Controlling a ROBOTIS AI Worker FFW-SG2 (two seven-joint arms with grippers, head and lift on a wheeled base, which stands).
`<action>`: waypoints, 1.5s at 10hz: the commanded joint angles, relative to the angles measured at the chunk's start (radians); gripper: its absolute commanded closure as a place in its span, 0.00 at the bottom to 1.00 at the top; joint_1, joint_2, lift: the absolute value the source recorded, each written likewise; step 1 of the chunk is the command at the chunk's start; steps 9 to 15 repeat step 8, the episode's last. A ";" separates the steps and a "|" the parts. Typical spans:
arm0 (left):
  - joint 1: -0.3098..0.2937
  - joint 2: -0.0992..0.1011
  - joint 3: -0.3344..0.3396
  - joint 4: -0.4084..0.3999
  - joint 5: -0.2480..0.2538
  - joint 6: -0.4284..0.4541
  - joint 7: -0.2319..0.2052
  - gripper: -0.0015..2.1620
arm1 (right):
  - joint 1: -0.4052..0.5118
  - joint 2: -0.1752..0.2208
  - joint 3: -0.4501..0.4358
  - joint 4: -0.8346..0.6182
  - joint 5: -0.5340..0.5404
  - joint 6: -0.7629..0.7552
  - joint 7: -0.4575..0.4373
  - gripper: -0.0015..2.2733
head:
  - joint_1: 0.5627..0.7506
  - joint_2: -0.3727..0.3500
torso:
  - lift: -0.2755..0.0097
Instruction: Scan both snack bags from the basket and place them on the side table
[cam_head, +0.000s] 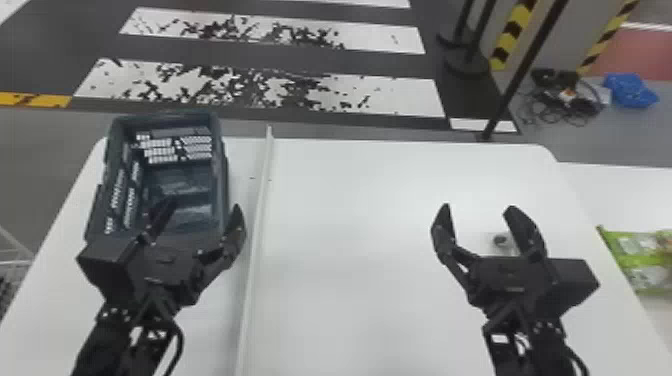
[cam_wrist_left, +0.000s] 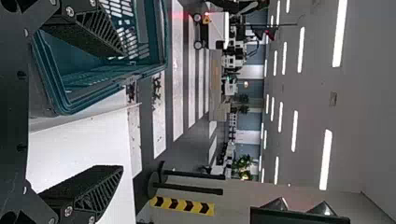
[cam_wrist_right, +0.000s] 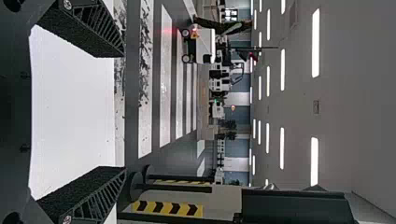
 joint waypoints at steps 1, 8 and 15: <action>0.000 -0.003 -0.001 0.001 0.000 0.000 0.000 0.07 | 0.000 0.002 0.000 0.000 0.000 0.000 0.000 0.03 | 0.70 0.41 | 0.70; 0.000 -0.003 -0.001 0.006 0.002 0.000 0.000 0.07 | 0.000 0.002 0.000 0.000 0.000 -0.006 0.000 0.03 | 0.70 0.41 | 0.70; 0.000 -0.003 -0.001 0.006 0.002 0.000 0.000 0.07 | 0.000 0.002 0.000 0.000 0.000 -0.006 0.000 0.03 | 0.70 0.41 | 0.70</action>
